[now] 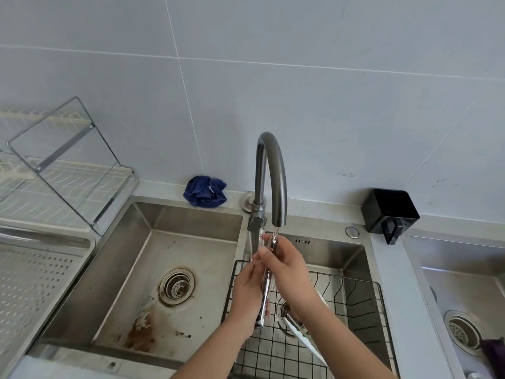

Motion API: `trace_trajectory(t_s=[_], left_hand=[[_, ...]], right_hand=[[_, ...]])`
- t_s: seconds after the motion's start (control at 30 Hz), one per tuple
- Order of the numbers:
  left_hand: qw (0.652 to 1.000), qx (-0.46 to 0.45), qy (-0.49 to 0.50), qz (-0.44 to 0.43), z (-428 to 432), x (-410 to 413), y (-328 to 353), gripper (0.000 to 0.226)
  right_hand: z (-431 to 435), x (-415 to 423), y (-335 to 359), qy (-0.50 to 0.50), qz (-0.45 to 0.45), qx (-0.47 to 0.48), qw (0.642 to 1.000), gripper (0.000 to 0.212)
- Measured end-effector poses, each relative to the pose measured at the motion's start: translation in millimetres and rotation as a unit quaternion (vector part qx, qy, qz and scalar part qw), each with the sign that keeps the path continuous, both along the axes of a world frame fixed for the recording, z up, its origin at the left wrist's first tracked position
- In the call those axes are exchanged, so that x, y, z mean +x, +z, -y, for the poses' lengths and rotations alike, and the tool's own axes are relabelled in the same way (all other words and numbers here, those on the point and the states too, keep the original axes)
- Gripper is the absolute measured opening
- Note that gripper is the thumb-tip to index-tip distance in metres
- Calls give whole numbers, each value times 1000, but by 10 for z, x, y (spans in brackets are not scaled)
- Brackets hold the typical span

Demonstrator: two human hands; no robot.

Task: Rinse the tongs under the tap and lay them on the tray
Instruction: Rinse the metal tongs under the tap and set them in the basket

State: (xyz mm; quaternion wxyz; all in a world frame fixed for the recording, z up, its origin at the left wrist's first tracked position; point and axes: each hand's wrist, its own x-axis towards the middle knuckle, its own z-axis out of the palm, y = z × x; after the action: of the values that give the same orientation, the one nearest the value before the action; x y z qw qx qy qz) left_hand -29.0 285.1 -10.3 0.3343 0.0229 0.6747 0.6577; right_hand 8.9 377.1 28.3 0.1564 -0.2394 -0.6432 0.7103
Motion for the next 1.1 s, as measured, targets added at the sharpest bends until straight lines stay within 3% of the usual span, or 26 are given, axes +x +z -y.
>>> trace_trajectory(t_s=[0.17,0.3,0.4,0.5,0.63,0.73,0.8,0.9,1.03,1.1], left_hand=[[992,-22,49,-118,24,-69,-48,28],[996,25,15,-87,68,-91,-29,23],[997,68,-19,-24,71,-173,-4,3],[995,68,-70,-1,24,-283,41,35],[989,43,-132,-48,-77,-273,96,14],[991,-33,-103,-84,-165,-194,38,11],[992,-44,-69,-96,-219,-153,75,21],[990,-30,-44,-132,-282,-182,148,32],[981,-21,-63,-180,-300,-202,124,14],[979,-20,-69,-192,-295,-193,90,18]], right_hand=[[-118,-38,-15,-98,42,102,989,17],[-219,-66,-15,-86,82,126,985,19],[-266,-62,6,-58,79,146,984,20],[-314,-57,55,-31,62,190,979,15],[-256,-143,135,-7,109,249,962,17],[-208,-285,188,21,151,298,942,37],[-197,-334,208,40,132,247,959,34],[-201,-247,203,33,37,67,997,25],[-198,-65,155,8,-28,60,998,38],[-181,-20,143,9,-43,66,997,46]])
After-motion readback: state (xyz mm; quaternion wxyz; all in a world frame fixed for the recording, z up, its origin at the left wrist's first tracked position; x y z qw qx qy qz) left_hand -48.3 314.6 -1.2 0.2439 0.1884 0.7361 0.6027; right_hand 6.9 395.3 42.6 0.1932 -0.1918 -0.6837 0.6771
